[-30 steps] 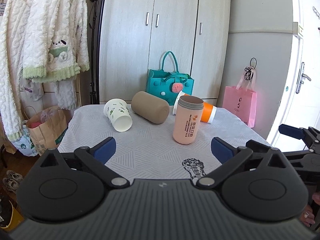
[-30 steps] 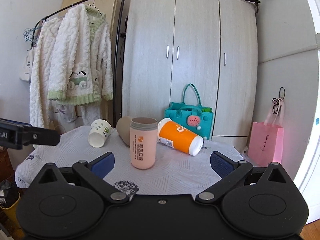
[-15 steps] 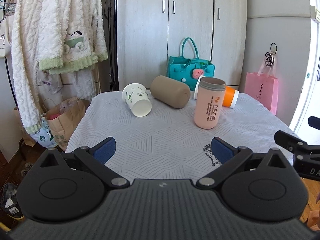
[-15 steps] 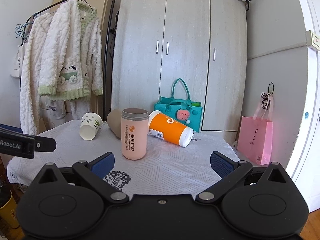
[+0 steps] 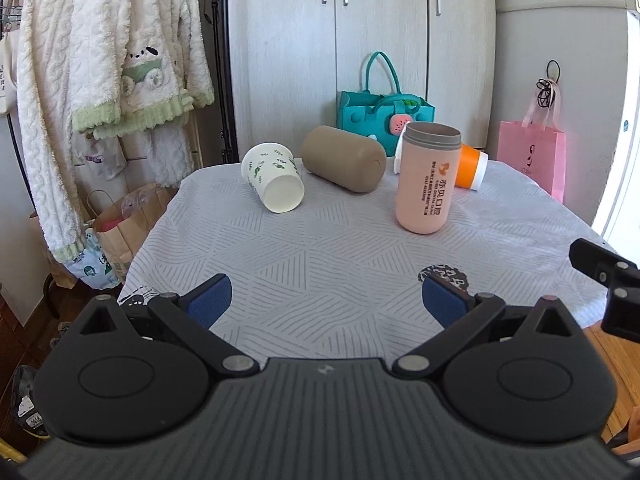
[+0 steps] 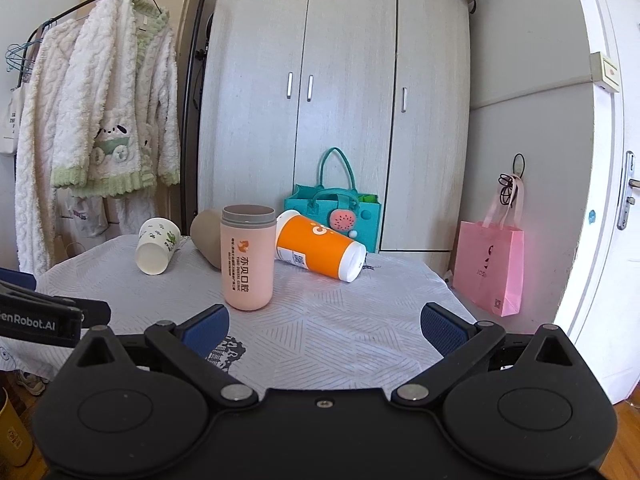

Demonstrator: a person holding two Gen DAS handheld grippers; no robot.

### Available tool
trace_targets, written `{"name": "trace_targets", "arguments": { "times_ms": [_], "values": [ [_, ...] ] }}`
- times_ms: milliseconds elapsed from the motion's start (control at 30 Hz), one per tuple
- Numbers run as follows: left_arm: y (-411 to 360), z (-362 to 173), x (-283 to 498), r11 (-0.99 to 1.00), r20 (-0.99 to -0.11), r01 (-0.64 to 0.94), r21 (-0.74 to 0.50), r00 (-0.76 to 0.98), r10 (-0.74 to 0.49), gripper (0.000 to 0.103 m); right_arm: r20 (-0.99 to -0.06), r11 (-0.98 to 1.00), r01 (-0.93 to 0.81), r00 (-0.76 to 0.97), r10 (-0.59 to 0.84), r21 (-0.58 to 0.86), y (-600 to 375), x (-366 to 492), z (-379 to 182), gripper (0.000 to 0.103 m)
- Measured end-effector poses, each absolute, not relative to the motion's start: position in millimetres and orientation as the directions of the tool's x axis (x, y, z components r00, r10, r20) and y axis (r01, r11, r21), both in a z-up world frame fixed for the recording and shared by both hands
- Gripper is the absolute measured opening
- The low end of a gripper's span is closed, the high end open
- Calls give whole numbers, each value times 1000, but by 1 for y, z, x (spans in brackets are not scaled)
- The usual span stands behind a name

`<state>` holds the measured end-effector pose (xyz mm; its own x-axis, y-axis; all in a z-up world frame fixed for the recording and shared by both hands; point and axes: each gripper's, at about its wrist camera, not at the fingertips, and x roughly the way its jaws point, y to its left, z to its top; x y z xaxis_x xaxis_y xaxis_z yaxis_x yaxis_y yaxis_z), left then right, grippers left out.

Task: Flip cup upright

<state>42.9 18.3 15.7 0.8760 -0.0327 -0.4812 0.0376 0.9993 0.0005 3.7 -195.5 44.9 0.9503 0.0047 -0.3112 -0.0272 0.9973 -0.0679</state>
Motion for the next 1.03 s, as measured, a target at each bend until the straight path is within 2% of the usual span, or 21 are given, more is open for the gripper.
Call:
{"name": "trace_targets", "arguments": {
  "times_ms": [300,1033],
  "values": [
    [31,17,40,999,-453,7,-38,891,-24,103,-307,996,-5,951,-22,-87,-192,3,45,103],
    [28,18,35,1000,-423,6,-24,906,-16,103,-333,999,30,942,-35,-19,-203,9,41,103]
  ]
}}
